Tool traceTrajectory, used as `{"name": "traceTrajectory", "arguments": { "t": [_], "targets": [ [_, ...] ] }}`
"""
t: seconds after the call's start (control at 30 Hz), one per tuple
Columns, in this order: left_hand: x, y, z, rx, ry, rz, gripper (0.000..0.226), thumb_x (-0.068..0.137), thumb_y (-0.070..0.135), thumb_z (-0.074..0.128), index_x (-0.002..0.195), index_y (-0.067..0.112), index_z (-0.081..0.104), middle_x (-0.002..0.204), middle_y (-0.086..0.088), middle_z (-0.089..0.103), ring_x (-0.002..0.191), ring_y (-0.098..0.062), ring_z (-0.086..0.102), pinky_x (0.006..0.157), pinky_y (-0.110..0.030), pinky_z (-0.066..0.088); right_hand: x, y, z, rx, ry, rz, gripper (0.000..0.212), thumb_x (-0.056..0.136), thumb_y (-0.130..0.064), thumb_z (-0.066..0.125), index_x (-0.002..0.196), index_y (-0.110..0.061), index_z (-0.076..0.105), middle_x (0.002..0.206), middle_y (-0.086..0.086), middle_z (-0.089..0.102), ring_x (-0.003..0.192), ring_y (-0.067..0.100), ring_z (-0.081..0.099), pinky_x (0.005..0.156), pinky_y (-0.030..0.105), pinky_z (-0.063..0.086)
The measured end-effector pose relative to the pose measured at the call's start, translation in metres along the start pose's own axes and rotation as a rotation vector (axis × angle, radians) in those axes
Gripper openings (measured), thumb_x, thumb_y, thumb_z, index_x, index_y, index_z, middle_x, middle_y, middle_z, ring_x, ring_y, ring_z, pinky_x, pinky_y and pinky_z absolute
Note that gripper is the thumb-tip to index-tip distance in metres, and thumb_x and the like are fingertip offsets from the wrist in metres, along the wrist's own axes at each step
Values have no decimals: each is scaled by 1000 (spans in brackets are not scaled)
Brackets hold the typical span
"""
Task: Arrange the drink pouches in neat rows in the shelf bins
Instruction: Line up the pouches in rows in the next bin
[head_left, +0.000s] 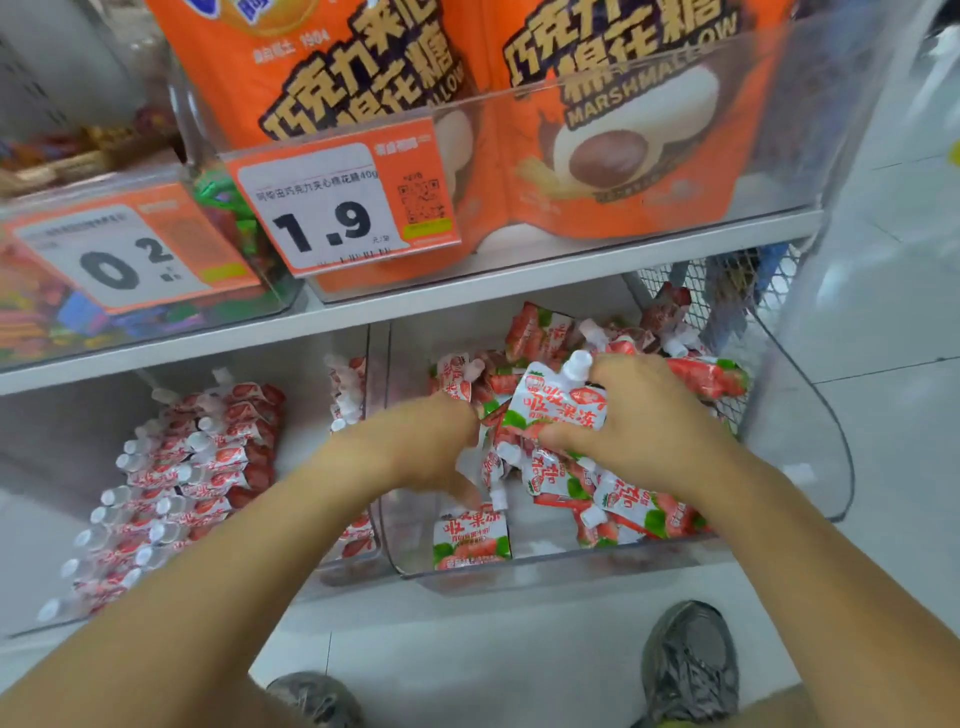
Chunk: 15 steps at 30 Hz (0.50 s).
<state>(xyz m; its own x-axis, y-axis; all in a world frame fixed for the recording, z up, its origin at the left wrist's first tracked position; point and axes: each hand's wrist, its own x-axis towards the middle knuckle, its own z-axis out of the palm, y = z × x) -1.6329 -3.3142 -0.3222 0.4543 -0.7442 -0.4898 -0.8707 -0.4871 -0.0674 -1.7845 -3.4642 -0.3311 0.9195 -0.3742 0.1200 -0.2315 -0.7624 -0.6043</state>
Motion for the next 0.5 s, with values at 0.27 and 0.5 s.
{"name": "traceTrajectory", "arguments": {
  "t": [0.27, 0.5],
  "targets": [
    [38, 2, 12, -90, -280, -11, 103, 42, 64, 87, 127, 17, 51, 119, 4, 66, 109, -23, 61, 100, -38, 48, -7, 4, -16, 68, -55, 66, 42, 71, -51, 83, 77, -16, 60, 66, -2, 54, 54, 8, 44, 49, 26, 24],
    [6, 14, 0, 45, -127, 63, 48, 73, 42, 80, 104, 9, 67, 77, 2, 59, 79, -20, 58, 68, -26, 46, -9, 8, -13, 52, -80, 50, 43, 80, -51, 75, 105, -25, 51, 109, -5, 59, 89, 9, 52, 64, 24, 35]
  ]
}}
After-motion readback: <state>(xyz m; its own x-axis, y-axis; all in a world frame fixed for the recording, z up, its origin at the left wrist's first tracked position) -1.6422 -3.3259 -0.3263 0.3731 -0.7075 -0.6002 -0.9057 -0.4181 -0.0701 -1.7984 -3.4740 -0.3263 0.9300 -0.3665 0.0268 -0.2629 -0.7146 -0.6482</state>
